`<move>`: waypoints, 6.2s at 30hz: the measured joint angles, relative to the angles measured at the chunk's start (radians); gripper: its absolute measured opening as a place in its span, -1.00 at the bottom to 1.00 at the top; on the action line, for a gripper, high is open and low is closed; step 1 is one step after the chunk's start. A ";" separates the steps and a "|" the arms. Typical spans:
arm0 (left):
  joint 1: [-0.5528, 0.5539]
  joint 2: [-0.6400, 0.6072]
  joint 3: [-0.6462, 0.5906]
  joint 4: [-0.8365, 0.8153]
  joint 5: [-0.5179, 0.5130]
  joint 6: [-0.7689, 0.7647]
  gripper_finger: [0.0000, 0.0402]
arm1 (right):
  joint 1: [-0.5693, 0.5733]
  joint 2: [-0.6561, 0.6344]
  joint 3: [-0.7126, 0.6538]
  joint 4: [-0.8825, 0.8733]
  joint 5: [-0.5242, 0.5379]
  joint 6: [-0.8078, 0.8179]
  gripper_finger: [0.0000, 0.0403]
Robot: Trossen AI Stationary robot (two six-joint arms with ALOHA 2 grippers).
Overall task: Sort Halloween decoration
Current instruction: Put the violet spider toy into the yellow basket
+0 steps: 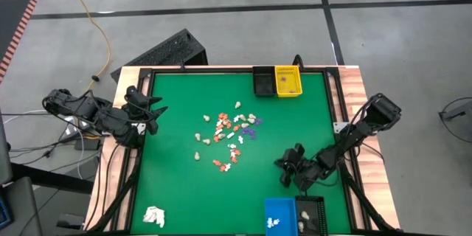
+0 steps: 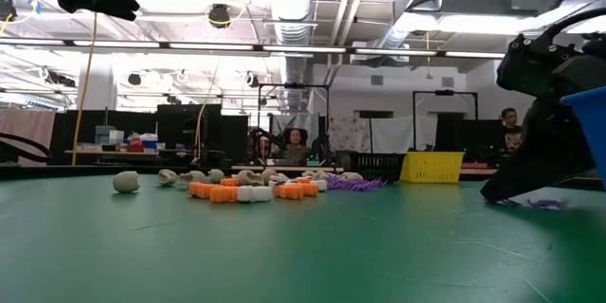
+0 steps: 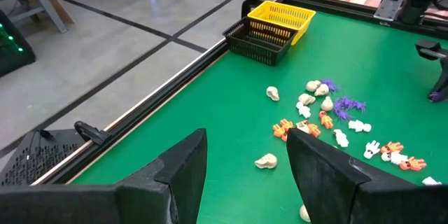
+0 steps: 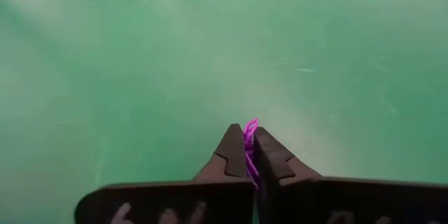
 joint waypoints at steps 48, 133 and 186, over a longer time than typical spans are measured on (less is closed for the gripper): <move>0.000 0.000 0.000 0.000 0.000 0.011 -0.06 | -1.211 -0.504 0.097 -0.084 -0.251 -0.822 -1.00; 0.000 0.000 0.000 -0.014 0.035 -0.059 -0.06 | 0.160 0.049 -0.081 0.224 0.113 -0.053 -0.33; 0.000 0.000 0.000 -0.014 0.009 -0.029 -0.06 | -0.836 -0.569 -0.081 0.008 0.235 -0.613 -1.00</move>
